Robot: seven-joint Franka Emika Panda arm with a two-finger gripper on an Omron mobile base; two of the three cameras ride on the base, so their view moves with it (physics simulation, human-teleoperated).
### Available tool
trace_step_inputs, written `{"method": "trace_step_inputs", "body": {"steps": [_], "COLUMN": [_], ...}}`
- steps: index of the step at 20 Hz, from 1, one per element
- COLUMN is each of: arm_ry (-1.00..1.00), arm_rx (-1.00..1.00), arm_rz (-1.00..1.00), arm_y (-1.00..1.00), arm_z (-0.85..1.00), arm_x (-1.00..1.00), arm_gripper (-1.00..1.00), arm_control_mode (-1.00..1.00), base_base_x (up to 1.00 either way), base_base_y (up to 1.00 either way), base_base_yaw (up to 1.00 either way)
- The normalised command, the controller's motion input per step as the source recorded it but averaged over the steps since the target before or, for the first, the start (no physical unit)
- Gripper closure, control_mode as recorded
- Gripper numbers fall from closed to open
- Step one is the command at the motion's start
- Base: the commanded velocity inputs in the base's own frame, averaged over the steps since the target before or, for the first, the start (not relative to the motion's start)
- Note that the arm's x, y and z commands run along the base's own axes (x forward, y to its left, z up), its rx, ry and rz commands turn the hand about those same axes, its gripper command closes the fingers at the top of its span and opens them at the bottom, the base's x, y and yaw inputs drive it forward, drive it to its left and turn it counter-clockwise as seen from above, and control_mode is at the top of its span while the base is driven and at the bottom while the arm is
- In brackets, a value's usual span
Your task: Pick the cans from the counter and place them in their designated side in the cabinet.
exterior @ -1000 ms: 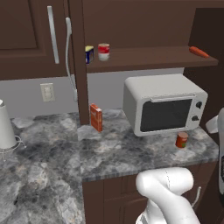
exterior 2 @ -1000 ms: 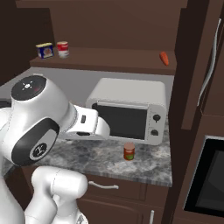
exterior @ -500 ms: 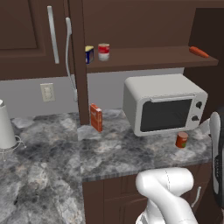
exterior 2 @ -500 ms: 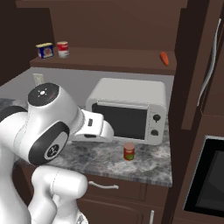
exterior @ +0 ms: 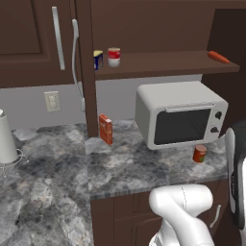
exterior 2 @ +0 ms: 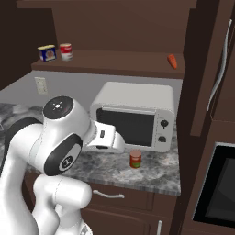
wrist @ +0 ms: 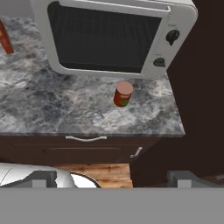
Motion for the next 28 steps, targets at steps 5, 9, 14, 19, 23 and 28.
{"method": "trace_step_inputs", "body": {"steps": [5, 9, 14, 19, 23, 28], "arm_ry": [0.0, 0.0, 0.03, 0.03, 0.01, 0.0], "arm_rx": [0.0, 0.0, 0.0, 0.0, 0.0, 0.0], "arm_rz": [-0.01, 0.0, -0.01, 0.0, 0.0, 0.0], "arm_y": [-0.01, -0.05, -0.07, -0.05, -0.06, -0.04], "arm_z": [-0.14, -0.08, -0.07, -0.09, -0.12, -0.16], "arm_x": [0.14, 0.17, 0.2, 0.22, 0.17, 0.16], "arm_gripper": [-1.0, -1.0, -1.0, -1.0, -1.0, -1.0], "arm_control_mode": [-1.0, -1.0, -1.0, -1.0, -1.0, -1.0], "base_base_x": [0.0, 0.0, 0.0, 0.0, 0.0, 0.0], "base_base_y": [0.0, 0.0, 0.0, 0.0, 0.0, 0.0], "base_base_yaw": [0.0, 0.0, 0.0, 0.0, 0.0, 0.0]}}
